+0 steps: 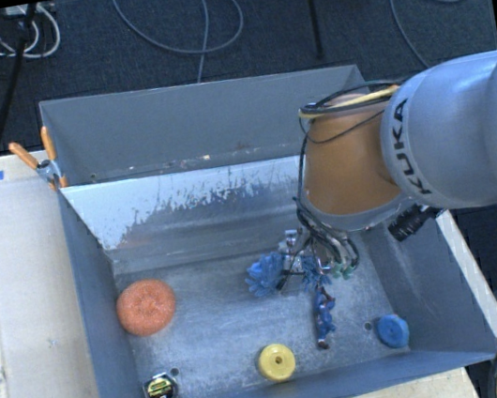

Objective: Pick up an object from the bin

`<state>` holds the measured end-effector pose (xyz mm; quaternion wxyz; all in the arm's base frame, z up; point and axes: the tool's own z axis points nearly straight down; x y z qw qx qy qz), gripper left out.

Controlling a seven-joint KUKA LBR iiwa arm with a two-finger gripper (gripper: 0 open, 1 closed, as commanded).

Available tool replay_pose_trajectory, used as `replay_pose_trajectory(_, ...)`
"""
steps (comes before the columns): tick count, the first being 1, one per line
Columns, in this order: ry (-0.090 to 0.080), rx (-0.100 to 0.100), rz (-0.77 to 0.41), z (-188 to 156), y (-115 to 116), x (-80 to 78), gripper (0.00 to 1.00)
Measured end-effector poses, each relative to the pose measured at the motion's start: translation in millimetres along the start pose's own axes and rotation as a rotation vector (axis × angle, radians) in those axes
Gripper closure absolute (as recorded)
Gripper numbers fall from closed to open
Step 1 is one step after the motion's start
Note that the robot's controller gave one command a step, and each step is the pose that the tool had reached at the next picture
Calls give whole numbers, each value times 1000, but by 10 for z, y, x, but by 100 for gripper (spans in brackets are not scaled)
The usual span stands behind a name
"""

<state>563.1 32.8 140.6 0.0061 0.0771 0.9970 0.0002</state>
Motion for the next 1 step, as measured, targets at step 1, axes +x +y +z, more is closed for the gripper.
replay_pose_trajectory(1,28,4,-9,-89,-9,134,100)
